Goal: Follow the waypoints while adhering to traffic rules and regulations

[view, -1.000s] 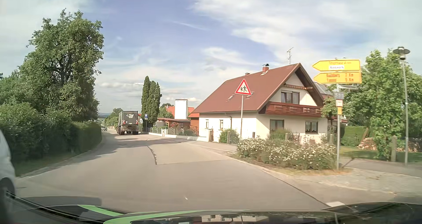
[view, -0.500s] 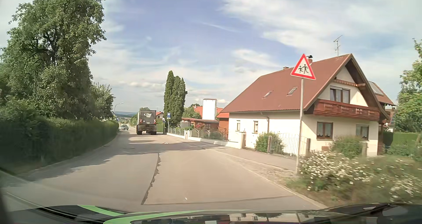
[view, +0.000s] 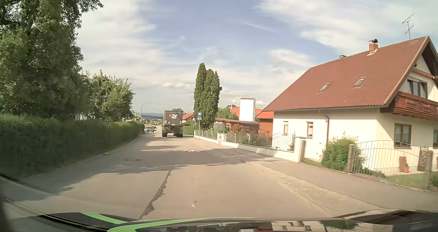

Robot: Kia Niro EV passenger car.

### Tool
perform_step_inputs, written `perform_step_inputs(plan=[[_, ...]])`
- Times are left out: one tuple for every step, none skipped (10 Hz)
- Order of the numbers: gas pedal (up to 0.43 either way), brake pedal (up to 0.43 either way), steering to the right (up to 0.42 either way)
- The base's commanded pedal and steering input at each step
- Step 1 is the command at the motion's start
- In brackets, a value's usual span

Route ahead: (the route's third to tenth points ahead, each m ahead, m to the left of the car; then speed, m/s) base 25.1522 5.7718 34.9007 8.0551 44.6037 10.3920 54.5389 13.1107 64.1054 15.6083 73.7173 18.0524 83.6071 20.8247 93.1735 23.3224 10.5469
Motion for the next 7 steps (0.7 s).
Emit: perform_step_inputs(plan=[[0.079, 0.000, -0.082], [0.079, 0.000, -0.079], [0.079, 0.000, -0.075], [0.079, 0.000, -0.071], [0.059, 0.000, -0.065], [0.039, 0.000, -0.058], [0.039, 0.000, -0.056]])
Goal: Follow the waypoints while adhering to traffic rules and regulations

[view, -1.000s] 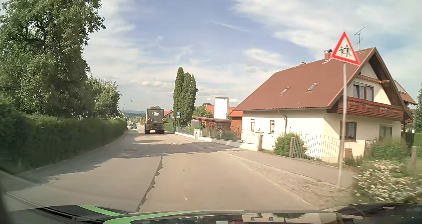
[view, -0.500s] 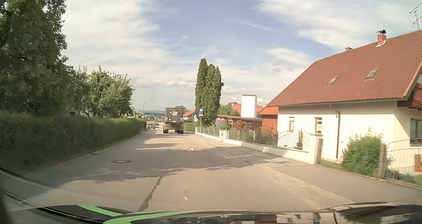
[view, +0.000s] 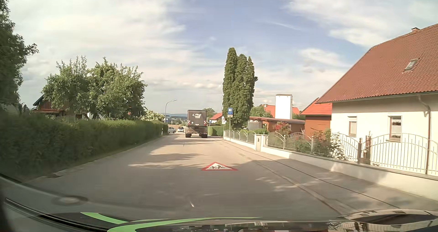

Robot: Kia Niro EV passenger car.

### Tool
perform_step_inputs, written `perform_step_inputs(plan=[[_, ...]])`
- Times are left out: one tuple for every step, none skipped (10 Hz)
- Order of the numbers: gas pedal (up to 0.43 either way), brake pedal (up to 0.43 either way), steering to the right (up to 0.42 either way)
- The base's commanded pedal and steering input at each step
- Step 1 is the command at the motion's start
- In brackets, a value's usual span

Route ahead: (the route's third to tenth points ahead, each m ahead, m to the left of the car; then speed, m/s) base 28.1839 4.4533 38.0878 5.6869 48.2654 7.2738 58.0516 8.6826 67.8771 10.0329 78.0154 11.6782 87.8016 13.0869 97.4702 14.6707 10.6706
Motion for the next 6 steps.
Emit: perform_step_inputs(plan=[[0.039, 0.000, -0.055], [0.039, 0.000, -0.054], [0.028, 0.000, -0.051], [0.000, 0.000, -0.048], [0.000, 0.000, -0.043], [0.000, 0.000, -0.036]])
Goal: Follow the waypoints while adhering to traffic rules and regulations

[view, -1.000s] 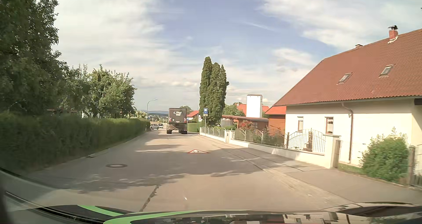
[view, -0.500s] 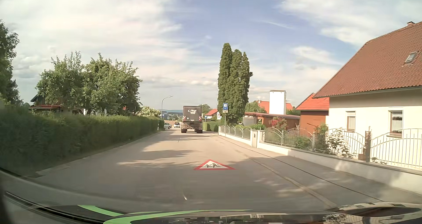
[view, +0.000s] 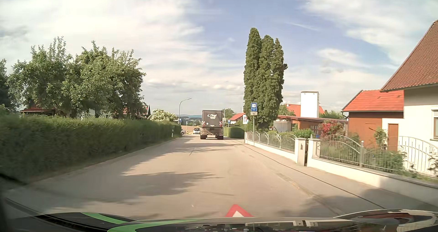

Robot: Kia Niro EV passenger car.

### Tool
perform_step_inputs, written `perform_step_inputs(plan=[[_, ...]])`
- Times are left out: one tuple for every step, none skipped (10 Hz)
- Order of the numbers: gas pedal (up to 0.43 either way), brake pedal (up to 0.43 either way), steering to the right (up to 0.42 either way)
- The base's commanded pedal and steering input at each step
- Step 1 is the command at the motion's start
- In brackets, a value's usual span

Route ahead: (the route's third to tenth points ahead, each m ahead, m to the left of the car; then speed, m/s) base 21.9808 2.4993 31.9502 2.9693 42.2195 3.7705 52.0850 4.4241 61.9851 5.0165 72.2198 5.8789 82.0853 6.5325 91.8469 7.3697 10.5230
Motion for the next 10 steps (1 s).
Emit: perform_step_inputs(plan=[[0.000, 0.000, -0.031], [0.000, 0.000, -0.027], [0.000, 0.024, -0.025], [0.000, 0.098, -0.025], [0.000, 0.146, -0.025], [0.000, 0.159, -0.021], [0.000, 0.165, -0.018], [0.000, 0.159, -0.017], [0.000, 0.159, -0.013], [0.000, 0.159, -0.010]])
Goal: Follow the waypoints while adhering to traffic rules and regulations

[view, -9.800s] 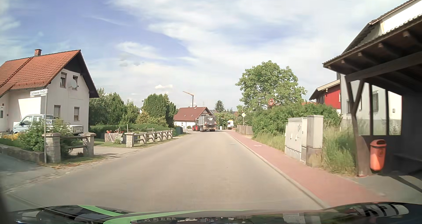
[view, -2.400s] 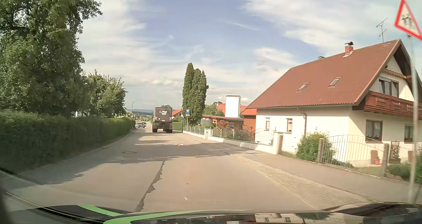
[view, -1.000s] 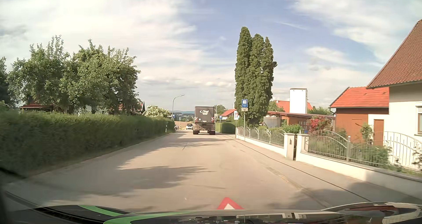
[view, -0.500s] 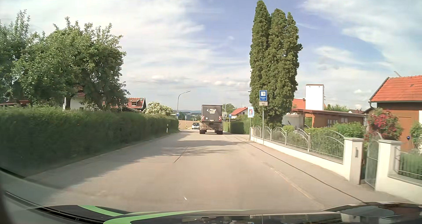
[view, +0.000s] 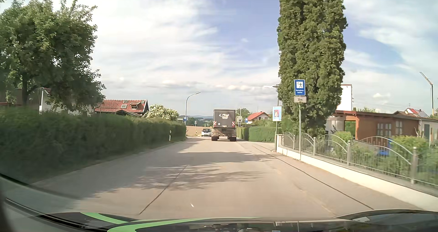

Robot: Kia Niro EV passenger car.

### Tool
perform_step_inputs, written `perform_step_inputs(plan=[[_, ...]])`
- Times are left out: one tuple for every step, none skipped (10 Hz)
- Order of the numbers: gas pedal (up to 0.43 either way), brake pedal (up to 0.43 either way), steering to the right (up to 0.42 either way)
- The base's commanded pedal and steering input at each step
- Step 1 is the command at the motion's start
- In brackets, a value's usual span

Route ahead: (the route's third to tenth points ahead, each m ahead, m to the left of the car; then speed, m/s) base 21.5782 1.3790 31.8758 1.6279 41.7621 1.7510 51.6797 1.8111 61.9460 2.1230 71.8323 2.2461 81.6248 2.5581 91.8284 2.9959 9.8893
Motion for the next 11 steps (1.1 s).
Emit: perform_step_inputs(plan=[[0.000, 0.152, -0.007], [0.000, 0.140, -0.004], [0.000, 0.122, -0.001], [0.000, 0.128, -0.001], [0.000, 0.122, -0.003], [0.000, 0.128, -0.004], [0.000, 0.122, -0.004], [0.000, 0.116, -0.004], [0.000, 0.073, -0.004], [0.000, 0.000, -0.004], [0.000, 0.000, -0.004]])
